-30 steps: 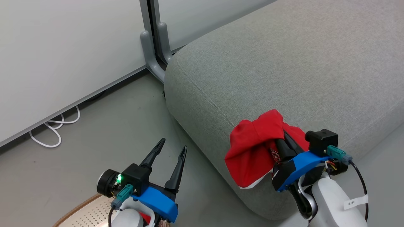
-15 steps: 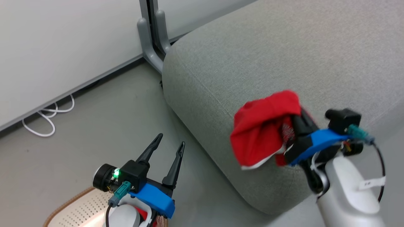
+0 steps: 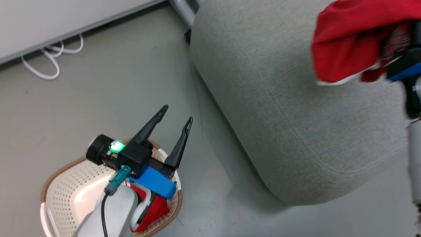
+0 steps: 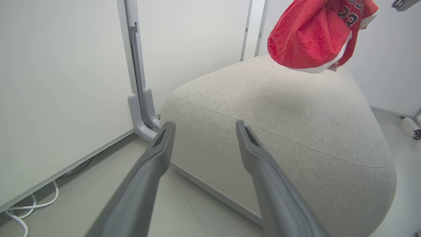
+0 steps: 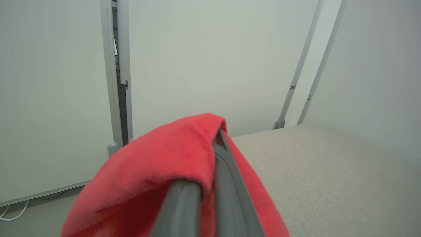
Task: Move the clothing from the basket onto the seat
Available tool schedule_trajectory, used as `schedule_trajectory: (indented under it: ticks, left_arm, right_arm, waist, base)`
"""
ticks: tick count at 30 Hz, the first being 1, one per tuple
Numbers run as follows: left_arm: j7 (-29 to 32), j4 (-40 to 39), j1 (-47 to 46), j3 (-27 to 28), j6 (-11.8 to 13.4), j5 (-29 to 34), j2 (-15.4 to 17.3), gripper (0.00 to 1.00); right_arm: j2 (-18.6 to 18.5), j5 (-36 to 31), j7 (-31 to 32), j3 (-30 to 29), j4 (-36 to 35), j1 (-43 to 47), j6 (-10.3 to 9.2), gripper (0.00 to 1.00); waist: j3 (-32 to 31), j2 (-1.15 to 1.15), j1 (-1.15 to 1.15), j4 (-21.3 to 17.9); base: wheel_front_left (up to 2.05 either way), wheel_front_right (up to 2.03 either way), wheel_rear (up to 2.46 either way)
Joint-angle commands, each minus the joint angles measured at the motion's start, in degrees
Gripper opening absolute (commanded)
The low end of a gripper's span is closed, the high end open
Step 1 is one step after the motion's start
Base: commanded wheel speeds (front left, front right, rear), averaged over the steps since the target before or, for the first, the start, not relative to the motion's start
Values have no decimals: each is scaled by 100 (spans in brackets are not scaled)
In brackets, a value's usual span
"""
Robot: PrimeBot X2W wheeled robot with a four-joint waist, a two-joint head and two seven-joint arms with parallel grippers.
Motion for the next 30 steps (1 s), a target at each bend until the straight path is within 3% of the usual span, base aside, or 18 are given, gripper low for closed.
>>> schedule_trajectory:
  ticks: [1,6,13,21,30]
  left_arm:
    - [-28,-59,-149,-9,-7,31,60,100]
    - [-27,-256,-420,-32,-7,112,183,100]
    - [-27,-577,-727,-43,-6,275,422,100]
    - [64,-870,-844,-45,101,370,565,100]
    - [113,-872,-829,-89,127,307,554,100]
  right_arm:
    - [-128,-80,-47,-107,28,-177,1,0]
    - [-594,-329,-193,-728,50,-591,1,0]
    - [-936,-316,-352,-1525,314,-883,1,0]
    - [-812,-281,-496,-2000,909,-785,1,0]
    - [-541,-431,-537,-2206,1078,-621,1,3]
  waist:
    - [408,0,-1,317]
    - [929,0,-1,621]
    - [1656,0,-1,891]
    - [2092,0,-1,858]
    - [2049,0,-1,772]
  base:
    - [0,0,0]
    - [0,0,0]
    - [0,0,0]
    - [0,0,0]
    - [0,0,0]
